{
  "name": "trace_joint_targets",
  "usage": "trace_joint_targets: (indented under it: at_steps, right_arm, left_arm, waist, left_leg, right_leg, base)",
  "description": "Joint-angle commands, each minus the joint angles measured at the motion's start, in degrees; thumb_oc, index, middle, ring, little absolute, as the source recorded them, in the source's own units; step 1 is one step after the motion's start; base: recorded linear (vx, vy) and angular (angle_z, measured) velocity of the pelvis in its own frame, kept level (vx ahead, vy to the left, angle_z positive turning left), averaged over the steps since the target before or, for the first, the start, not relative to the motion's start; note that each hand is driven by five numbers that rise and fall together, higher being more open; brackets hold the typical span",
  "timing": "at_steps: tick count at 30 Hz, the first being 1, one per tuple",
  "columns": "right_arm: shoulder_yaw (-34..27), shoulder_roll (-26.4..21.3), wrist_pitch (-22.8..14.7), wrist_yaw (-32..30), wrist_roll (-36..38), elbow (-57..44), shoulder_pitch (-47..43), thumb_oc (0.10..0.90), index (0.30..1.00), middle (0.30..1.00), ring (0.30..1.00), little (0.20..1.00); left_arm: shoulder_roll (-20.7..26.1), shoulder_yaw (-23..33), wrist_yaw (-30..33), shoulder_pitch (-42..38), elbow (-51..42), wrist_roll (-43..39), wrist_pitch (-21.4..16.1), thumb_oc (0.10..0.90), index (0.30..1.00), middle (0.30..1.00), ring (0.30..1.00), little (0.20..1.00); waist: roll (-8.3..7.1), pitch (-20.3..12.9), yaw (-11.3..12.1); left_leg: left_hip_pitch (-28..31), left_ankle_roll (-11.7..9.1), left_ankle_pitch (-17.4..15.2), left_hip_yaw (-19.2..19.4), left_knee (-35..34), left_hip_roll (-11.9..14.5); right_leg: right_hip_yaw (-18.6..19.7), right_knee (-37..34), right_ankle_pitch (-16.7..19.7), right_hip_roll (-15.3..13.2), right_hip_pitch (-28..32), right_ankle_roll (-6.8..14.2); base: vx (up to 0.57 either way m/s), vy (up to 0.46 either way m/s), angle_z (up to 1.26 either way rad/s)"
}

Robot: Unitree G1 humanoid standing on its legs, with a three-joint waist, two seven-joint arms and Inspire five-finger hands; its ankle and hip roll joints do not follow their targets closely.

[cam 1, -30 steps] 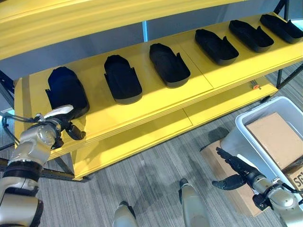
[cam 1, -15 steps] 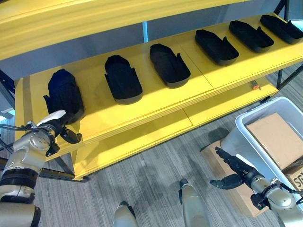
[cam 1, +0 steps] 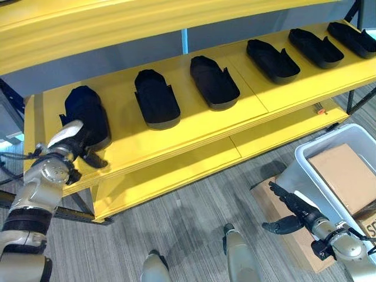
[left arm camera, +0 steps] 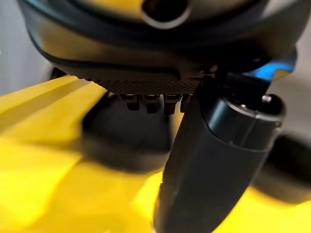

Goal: Move parts from the plastic box to the shelf.

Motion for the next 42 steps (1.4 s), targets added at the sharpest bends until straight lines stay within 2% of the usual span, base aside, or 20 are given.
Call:
trace_joint_targets:
  at_steps: [1,12,19,23,26,27,29,32,37,38,39,42]
  right_arm:
    - [-3.9,-1.5,-5.4,-2.0,2.3,-2.0,-1.8,0.900,1.000,1.000,1.000,1.000]
    - [-3.8,-3.2,-6.9,-2.4,2.9,-3.6,-1.8,0.900,1.000,1.000,1.000,1.000]
    - [-4.6,-3.2,-7.0,-2.5,2.9,-3.6,-1.7,0.900,1.000,1.000,1.000,1.000]
    - [-5.5,-2.6,-7.0,-2.8,2.7,-3.6,-1.9,0.900,1.000,1.000,1.000,1.000]
    - [-6.6,-1.4,-7.5,-3.4,3.5,-3.6,-2.4,0.900,1.000,1.000,1.000,1.000]
    - [-6.5,-1.5,-7.5,-3.4,3.5,-3.6,-2.3,0.900,1.000,1.000,1.000,1.000]
    - [-7.3,-0.5,-8.3,-4.5,4.5,-3.4,-2.8,0.900,1.000,1.000,1.000,1.000]
    - [-8.0,0.3,-9.0,-4.8,6.3,-4.3,-2.3,0.900,1.000,1.000,1.000,1.000]
    - [-8.3,1.3,-9.5,-4.5,7.2,-4.6,-0.2,0.900,1.000,1.000,1.000,1.000]
    - [-8.3,2.6,-10.7,-5.0,8.3,-4.7,1.6,0.900,1.000,1.000,1.000,1.000]
    - [-8.8,2.7,-11.3,-5.5,8.9,-5.3,2.7,0.900,1.000,1.000,1.000,1.000]
    - [-8.5,2.5,-12.0,-5.3,9.5,-6.5,3.5,0.900,1.000,1.000,1.000,1.000]
  left_arm:
    - [2.0,6.1,9.7,-2.8,-3.5,-0.2,-3.6,0.900,1.000,1.000,1.000,1.000]
    - [-0.8,11.2,14.9,1.4,-10.8,0.5,-5.7,0.900,1.000,1.000,1.000,1.000]
    - [-2.1,15.6,13.8,7.9,-16.5,-1.9,-7.3,0.900,1.000,1.000,1.000,1.000]
    - [-5.1,18.2,10.9,14.2,-19.7,-6.9,-8.8,0.900,1.000,1.000,1.000,1.000]
    - [-9.6,19.8,8.5,20.2,-22.9,-13.9,-10.7,0.900,1.000,1.000,1.000,1.000]
    - [-9.7,20.0,8.4,20.5,-23.1,-14.0,-10.7,0.900,1.000,1.000,1.000,1.000]
    - [-14.1,20.2,7.7,25.2,-25.5,-19.8,-12.5,0.900,1.000,1.000,1.000,1.000]
    - [-18.3,20.1,4.8,30.8,-27.9,-27.5,-13.3,0.900,1.000,1.000,1.000,1.000]
    - [-21.9,19.5,1.8,36.7,-30.9,-33.9,-13.8,0.900,1.000,1.000,1.000,1.000]
    - [-27.3,17.8,0.8,39.7,-32.0,-40.7,-14.4,0.900,1.000,1.000,1.000,1.000]
    - [-29.6,16.3,0.1,41.0,-32.0,-44.0,-14.6,0.900,1.000,1.000,1.000,1.000]
    - [-32.7,13.6,-1.1,43.3,-31.5,-47.3,-14.3,0.900,1.000,1.000,1.000,1.000]
  waist:
    - [-1.02,-4.7,-0.3]
    - [-0.97,-5.3,-0.7]
    - [-0.59,-5.7,-0.5]
    - [-0.41,-5.7,0.0]
    - [-0.24,-6.0,0.6]
    - [-0.19,-6.1,0.5]
    - [0.06,-6.4,0.9]
    - [0.63,-6.8,1.1]
    - [1.08,-7.9,1.3]
    - [1.79,-9.3,1.6]
    - [2.49,-9.6,1.5]
    - [3.57,-10.6,2.0]
  left_leg:
    - [-2.7,1.8,2.0,-1.1,0.9,1.4]
    - [-2.3,1.6,2.0,-1.0,0.6,1.7]
    - [-1.6,1.6,2.1,-1.0,0.1,1.8]
    - [-0.2,1.6,2.4,-1.0,-1.1,1.7]
    - [1.3,1.5,3.2,-1.2,-2.9,1.7]
    - [1.5,1.5,3.3,-1.2,-3.1,1.6]
    - [3.2,1.5,4.1,-1.4,-5.2,1.5]
    - [6.4,1.9,5.6,-1.6,-9.5,1.4]
    - [9.7,2.0,7.7,-1.6,-14.7,1.6]
    - [12.3,1.5,10.6,-2.2,-19.4,2.3]
    - [12.8,1.1,11.9,-2.8,-20.8,3.2]
    - [13.6,0.6,14.8,-4.2,-22.8,5.0]
  right_leg:
    - [-1.2,-4.1,0.2,-3.3,6.1,-0.2]
    - [-1.0,-4.4,0.3,-3.0,6.2,-0.3]
    - [-1.0,-4.9,0.4,-2.8,6.9,-0.3]
    - [-1.2,-5.8,0.5,-2.8,8.6,-0.4]
    - [-1.9,-7.2,0.8,-2.7,10.4,-0.5]
    - [-1.9,-7.3,0.9,-2.7,10.6,-0.5]
    - [-2.5,-8.5,1.0,-2.5,12.2,-0.5]
    - [-3.3,-10.3,1.3,-2.1,14.5,-0.6]
    - [-5.3,-11.9,1.0,-1.9,17.2,-0.5]
    - [-7.2,-11.6,-0.8,-0.7,19.2,-1.2]
    - [-8.2,-10.6,-2.2,0.6,19.6,-2.2]
    - [-10.2,-9.4,-4.4,2.9,20.5,-3.9]
  base:
    - [0.00,0.000,0.00]
    - [0.00,0.000,0.00]
    - [0.00,0.000,0.00]
    - [0.00,0.000,0.00]
    - [0.00,0.000,0.00]
    - [0.02,-0.017,-0.03]
    - [0.04,-0.020,-0.01]
    - [0.01,-0.007,0.00]
    - [0.03,-0.056,0.11]
    - [0.05,-0.196,0.36]
    - [0.05,-0.219,0.44]
    - [0.00,-0.160,0.43]
